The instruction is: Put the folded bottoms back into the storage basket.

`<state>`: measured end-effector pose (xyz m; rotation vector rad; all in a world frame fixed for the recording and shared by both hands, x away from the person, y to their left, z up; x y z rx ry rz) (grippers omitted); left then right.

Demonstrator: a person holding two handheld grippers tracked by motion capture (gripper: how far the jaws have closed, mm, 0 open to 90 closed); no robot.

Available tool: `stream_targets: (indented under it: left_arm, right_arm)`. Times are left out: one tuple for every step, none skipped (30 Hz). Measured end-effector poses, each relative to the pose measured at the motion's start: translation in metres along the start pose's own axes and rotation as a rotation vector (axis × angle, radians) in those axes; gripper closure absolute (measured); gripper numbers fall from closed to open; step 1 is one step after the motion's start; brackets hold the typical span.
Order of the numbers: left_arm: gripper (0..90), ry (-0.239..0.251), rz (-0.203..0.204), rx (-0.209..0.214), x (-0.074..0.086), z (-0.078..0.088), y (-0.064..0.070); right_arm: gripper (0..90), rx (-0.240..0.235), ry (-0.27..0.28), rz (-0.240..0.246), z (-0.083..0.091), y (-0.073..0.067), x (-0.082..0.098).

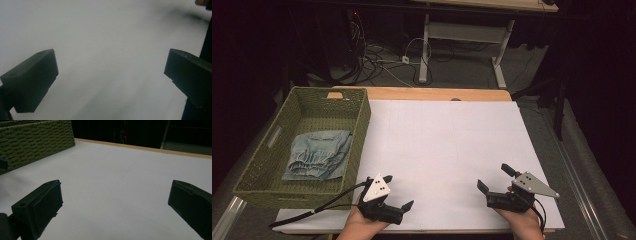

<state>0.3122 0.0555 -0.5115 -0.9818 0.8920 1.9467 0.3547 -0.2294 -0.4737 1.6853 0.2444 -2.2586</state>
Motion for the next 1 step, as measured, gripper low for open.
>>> stream_targets:
  left_arm:
    - [0.0, 0.005, -0.001, 0.021, -0.0009, -0.0013, 0.0029]
  right_arm:
    - [0.0, 0.002, -0.004, 0.0, 0.0001, 0.0011, 0.0012]
Point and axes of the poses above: each handheld gripper's, and its own axes: z roughly backward along the jaws, x roughly out of its underside, y roughly to its right, the point moved 9 cm from there along -z, roughly forward along the jaws, and after that the axes turned 14 degrees about x, right-handed, at the moved point
